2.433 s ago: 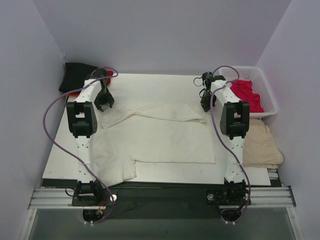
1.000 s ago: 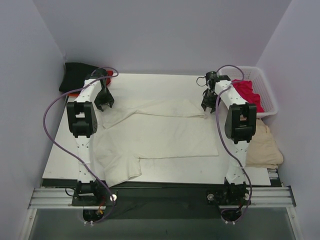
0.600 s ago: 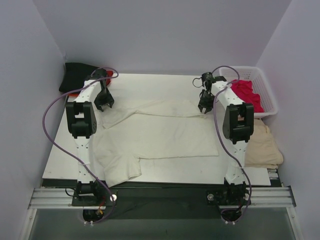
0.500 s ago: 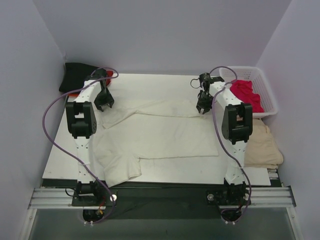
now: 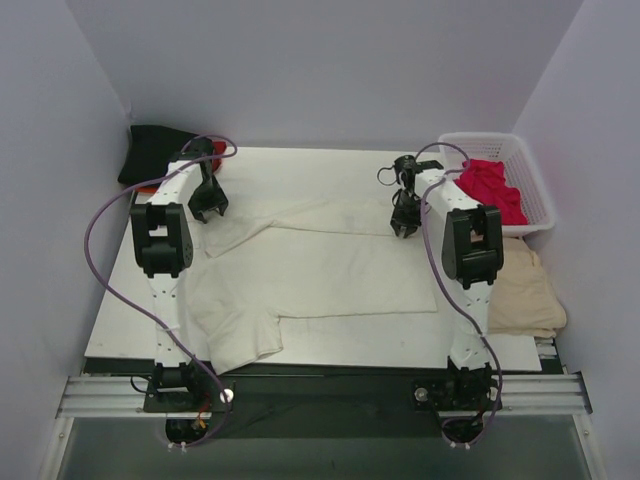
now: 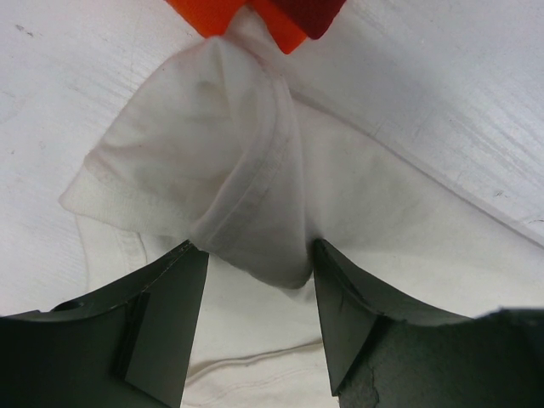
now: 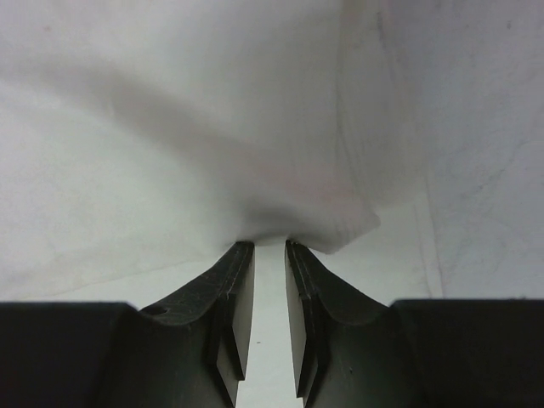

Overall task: Fold and stack the t-shirts
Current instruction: Fold the flattened tshirt in 1/3 of the way

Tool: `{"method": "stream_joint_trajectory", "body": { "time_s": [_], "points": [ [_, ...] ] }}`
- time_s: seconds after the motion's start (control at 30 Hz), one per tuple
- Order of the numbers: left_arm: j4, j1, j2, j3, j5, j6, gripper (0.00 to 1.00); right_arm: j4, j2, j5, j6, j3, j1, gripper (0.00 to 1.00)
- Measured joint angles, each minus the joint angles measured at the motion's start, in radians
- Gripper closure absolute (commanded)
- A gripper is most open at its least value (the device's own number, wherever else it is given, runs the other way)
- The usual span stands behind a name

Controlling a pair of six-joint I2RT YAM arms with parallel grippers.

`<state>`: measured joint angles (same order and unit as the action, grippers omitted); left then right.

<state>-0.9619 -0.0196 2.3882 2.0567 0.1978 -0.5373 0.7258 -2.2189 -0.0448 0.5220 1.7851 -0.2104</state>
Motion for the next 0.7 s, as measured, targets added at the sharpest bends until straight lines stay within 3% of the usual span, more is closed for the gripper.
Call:
{"method": "stream_joint_trajectory", "body": {
  "time_s": [0.3, 0.7],
  "points": [
    [0.016, 0.0, -0.01, -0.018, 0.0, 0.004, 0.37, -0.002, 0.003, -0.006, 0.021, -0.035, 0.095, 0.67],
    [0.028, 0.0, -0.017, -0.033, 0.0, 0.009, 0.37, -0.009, 0.003, -0.007, 0.043, 0.011, 0.084, 0.62]
  ]
}}
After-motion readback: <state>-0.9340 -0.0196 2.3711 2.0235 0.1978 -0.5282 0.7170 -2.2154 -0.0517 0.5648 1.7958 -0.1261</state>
